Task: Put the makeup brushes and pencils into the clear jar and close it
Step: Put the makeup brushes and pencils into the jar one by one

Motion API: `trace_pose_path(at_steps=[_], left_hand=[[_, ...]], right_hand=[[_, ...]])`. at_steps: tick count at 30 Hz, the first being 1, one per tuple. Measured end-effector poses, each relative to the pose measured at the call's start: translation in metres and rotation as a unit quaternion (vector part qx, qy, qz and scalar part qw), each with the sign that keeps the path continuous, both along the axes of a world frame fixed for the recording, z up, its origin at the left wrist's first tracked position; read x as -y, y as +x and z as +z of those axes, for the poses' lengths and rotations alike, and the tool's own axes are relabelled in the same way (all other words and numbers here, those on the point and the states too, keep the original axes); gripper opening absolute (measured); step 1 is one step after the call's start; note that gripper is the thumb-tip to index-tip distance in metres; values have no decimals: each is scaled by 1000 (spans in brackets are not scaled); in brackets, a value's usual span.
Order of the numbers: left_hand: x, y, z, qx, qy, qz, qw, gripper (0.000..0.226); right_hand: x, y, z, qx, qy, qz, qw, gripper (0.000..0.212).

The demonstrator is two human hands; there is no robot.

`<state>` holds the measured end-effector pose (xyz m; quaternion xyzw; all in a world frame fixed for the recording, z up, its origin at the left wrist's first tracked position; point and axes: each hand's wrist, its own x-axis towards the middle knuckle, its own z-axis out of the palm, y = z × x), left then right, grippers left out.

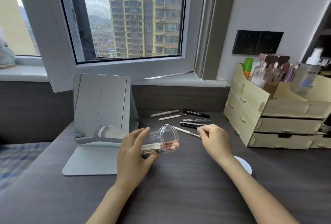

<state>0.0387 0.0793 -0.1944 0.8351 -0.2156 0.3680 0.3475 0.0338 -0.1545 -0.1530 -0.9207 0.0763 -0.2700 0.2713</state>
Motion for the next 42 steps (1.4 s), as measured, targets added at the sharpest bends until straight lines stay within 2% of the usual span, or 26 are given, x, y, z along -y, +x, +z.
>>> trace_pose_path(at_steps=[3,4,6,9,14,16,18,20,22,23,25,27,29,31,36,39,42], left_hand=[[0,2,0,-4,0,0,1000,77],[0,2,0,-4,-1,2,1000,77],[-1,2,0,-5,-4,6,1000,76],[-1,3,0,-5,-7,9,1000,76],[-1,1,0,-9,3,15,1000,76],[-2,1,0,-11,2,17,1000,76],[-3,1,1,-10,-2,16,1000,76],[-3,1,2,-9,-5,14,1000,76],[-2,0,2,-9,-8,14,1000,76],[-2,0,2,-8,-9,13,1000,76],[-2,-1,2,-6,-8,14,1000,75],[-1,-1,3,-5,-6,15,1000,75],[-1,-2,2,-4,-4,14,1000,75],[-1,-2,2,1,0,10,1000,75],[-1,-3,1,20,27,-9,999,78],[-1,-4,0,19,28,-15,999,78],[-1,-3,0,16,34,-14,999,79]], right_hand=[[13,24,-17,-160,-162,-25,973,29],[14,30,-22,-184,-196,-27,963,31],[15,37,-28,-174,-243,-29,954,29],[15,42,-32,-153,-257,-29,954,25],[17,44,-38,-182,-239,-37,953,21],[18,38,-36,-139,-143,-45,979,17],[21,26,-25,-54,59,-43,996,16],[27,6,-5,11,243,11,970,21],[34,-18,17,44,366,75,927,23],[38,-30,28,49,402,101,909,24],[44,-49,46,49,423,132,895,25],[44,-62,58,45,382,138,913,26],[31,-69,65,46,277,134,950,24],[10,-71,64,55,189,135,971,19],[-42,-62,39,72,94,165,979,11],[-52,-52,23,101,-27,143,984,9],[-51,-49,15,96,-73,147,982,17]])
